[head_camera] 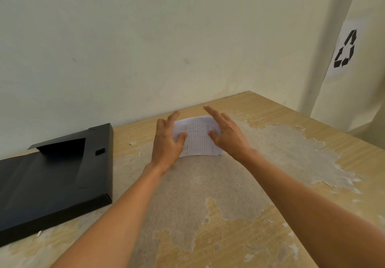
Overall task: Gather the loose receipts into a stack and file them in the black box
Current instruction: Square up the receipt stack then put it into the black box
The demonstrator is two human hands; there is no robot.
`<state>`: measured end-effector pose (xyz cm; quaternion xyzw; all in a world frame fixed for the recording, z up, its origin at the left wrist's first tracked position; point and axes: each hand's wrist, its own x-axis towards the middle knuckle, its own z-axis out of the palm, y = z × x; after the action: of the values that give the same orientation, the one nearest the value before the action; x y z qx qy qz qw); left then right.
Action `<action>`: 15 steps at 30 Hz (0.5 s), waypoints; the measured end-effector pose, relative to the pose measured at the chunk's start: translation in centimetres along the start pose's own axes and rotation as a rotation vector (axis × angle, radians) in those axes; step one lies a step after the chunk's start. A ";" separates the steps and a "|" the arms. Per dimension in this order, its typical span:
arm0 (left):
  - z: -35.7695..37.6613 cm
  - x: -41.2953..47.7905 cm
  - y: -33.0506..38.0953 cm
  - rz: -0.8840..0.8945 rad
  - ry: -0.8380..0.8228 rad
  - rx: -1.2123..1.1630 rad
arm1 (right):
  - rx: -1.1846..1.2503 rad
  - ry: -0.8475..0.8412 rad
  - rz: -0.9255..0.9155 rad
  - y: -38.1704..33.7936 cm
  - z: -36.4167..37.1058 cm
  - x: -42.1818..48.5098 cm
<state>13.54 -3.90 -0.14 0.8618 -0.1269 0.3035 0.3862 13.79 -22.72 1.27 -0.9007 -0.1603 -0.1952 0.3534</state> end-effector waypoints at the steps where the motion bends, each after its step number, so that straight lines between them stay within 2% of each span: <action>1: -0.1 0.0 -0.1 0.031 -0.014 0.050 | -0.039 0.008 -0.019 0.1 0.0 0.0; 4: -0.2 0.0 -0.2 0.070 -0.045 0.122 | -0.083 0.038 -0.072 0.3 -0.4 0.2; 10: -0.3 -0.4 0.3 -0.010 -0.016 -0.004 | -0.070 0.023 -0.078 0.5 -0.5 -0.2; 12: -0.1 -0.4 0.3 -0.163 0.033 -0.129 | 0.119 0.051 0.042 0.5 -0.5 -0.3; 15: -0.1 0.0 0.5 -0.447 -0.086 -0.418 | 0.622 0.035 0.363 0.8 -0.2 -0.8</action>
<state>13.33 -4.15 0.21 0.7824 -0.0101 0.1415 0.6064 13.34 -23.54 0.60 -0.7605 -0.0434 -0.0866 0.6421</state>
